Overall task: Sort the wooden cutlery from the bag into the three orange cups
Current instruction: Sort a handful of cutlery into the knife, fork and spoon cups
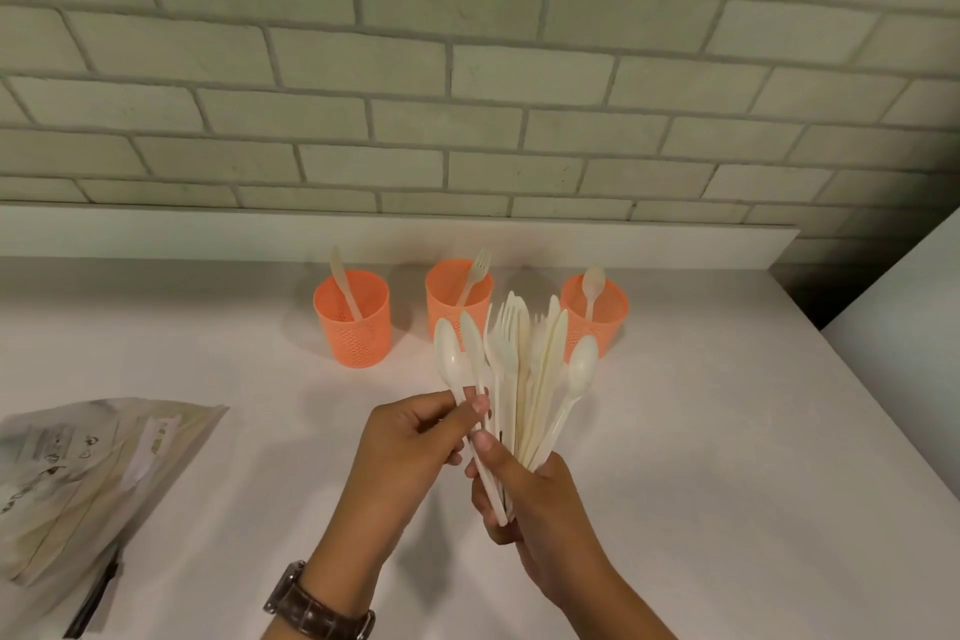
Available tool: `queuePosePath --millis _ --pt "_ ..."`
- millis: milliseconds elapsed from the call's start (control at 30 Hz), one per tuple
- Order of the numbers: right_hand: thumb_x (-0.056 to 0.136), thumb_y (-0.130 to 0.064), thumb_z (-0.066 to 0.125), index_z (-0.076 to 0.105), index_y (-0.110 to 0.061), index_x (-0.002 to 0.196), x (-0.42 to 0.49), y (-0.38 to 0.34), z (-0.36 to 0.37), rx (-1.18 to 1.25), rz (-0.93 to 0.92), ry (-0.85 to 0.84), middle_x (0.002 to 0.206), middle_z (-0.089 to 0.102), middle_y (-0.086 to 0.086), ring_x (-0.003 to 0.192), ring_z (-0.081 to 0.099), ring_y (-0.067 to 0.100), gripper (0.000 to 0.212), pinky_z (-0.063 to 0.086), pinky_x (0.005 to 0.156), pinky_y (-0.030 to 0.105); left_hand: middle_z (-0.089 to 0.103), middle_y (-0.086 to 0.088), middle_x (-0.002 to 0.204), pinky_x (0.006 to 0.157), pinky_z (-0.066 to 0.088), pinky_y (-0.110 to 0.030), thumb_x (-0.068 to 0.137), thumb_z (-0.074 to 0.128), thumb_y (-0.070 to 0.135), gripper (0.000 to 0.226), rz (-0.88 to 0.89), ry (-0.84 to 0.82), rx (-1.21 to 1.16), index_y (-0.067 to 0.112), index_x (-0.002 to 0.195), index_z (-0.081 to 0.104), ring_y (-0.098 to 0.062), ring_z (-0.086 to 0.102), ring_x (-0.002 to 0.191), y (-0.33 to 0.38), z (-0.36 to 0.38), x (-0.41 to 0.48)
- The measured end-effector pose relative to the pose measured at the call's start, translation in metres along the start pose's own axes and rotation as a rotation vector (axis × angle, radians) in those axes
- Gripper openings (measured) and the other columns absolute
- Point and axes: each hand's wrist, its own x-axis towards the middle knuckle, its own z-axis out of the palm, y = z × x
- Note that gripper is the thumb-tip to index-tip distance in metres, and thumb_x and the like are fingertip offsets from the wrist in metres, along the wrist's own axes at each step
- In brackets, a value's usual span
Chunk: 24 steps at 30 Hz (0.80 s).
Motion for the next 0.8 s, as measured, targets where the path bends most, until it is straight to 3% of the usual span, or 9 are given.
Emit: queuePosePath --millis 200,333,467,567,633,800 --pt "0.087 -0.042 0.048 0.066 -0.011 0.07 0.003 -0.005 -0.019 -0.003 -0.081 0.036 0.05 0.054 0.014 0.033 0.03 0.013 0.04 0.023 0.04 0.019 0.06 -0.01 0.057 0.059 0.055 -0.019 0.077 0.071 0.009 0.019 -0.036 -0.036 -0.12 -0.009 0.072 0.069 -0.012 0.058 0.051 0.0 0.004 0.02" --pt "0.094 -0.035 0.048 0.066 -0.009 0.074 0.008 -0.007 -0.067 -0.121 -0.051 0.233 0.049 0.057 0.01 0.033 0.03 0.016 0.037 0.024 0.039 0.02 0.062 -0.002 0.055 0.059 0.055 -0.018 0.077 0.07 0.003 0.013 0.01 0.003 -0.167 -0.003 0.065 0.069 -0.01 0.059 0.054 0.012 0.024 0.05" --pt "0.094 -0.036 0.049 0.067 -0.01 0.076 0.012 -0.013 -0.119 -0.181 -0.031 0.316 0.045 0.05 0.008 0.035 0.034 0.018 0.036 0.029 0.04 0.022 0.061 0.005 0.05 0.053 0.053 -0.016 0.079 0.07 0.005 0.016 0.09 0.009 -0.107 0.004 0.063 0.065 -0.005 0.06 0.049 0.031 0.075 0.101" --pt "0.093 -0.035 0.052 0.066 -0.008 0.076 0.017 -0.021 -0.147 -0.133 -0.014 0.326 0.043 0.045 0.007 0.032 0.032 0.018 0.035 0.027 0.039 0.021 0.044 0.01 0.034 0.039 0.04 -0.016 0.08 0.071 0.011 0.036 0.157 0.05 0.024 0.008 0.051 0.051 -0.003 0.042 0.034 0.031 0.126 0.145" --pt "0.091 -0.038 0.056 0.066 -0.008 0.075 0.021 -0.026 -0.163 -0.094 -0.001 0.314 0.042 0.043 0.005 0.032 0.03 0.016 0.035 0.024 0.039 0.021 0.035 0.01 0.03 0.039 0.03 -0.017 0.079 0.072 0.014 0.046 0.168 0.08 0.074 0.012 0.044 0.041 -0.003 0.032 0.031 0.02 0.155 0.171" --pt "0.092 -0.03 0.053 0.066 -0.004 0.078 0.027 -0.036 -0.192 -0.016 0.035 0.242 0.039 0.039 0.004 0.033 0.026 0.013 0.032 0.02 0.038 0.017 0.043 0.009 0.033 0.048 0.029 -0.024 0.078 0.073 0.022 0.043 0.061 0.168 0.305 0.018 0.047 0.044 -0.003 0.039 0.035 -0.022 0.187 0.203"
